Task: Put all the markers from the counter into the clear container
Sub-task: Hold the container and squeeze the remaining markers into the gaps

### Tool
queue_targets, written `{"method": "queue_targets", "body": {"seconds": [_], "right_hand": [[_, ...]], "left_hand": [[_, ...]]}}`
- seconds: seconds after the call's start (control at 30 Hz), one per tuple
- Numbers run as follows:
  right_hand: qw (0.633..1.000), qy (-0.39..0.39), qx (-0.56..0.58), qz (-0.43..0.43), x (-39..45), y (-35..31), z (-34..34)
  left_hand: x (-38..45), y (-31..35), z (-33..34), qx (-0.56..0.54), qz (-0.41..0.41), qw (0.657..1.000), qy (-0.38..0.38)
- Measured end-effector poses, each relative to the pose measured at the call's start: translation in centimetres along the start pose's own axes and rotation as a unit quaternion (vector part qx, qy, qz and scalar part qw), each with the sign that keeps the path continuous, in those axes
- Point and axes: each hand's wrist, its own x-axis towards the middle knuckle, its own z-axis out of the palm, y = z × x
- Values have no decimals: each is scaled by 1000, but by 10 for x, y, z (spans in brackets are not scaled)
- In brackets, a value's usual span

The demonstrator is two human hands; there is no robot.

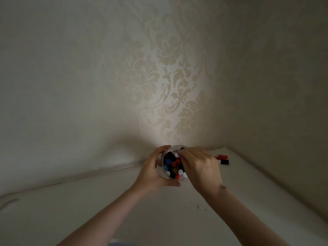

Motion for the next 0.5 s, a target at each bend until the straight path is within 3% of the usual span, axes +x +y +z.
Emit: {"method": "queue_targets", "body": {"seconds": [0.1,0.23,0.27,0.33,0.43,0.5], "right_hand": [[999,-27,-31,18,-1,-9,-3],[979,79,90,166,-9,21,-24],[971,74,89,210,-14,40,-25],[958,-20,60,280,-30,88,-12],[917,-277,-35,286,-55,137,16],[892,-348,-65,281,-62,152,32]], "left_hand": [[1,4,-2,-5,-1,1000,-5],[-2,1,-9,-27,-13,1000,-4],[-2,0,-10,-33,-15,999,-2],[1,-2,-9,-42,-20,999,-2],[6,-2,-10,-46,-27,999,-2],[10,-1,-9,-48,-28,998,-8]]}}
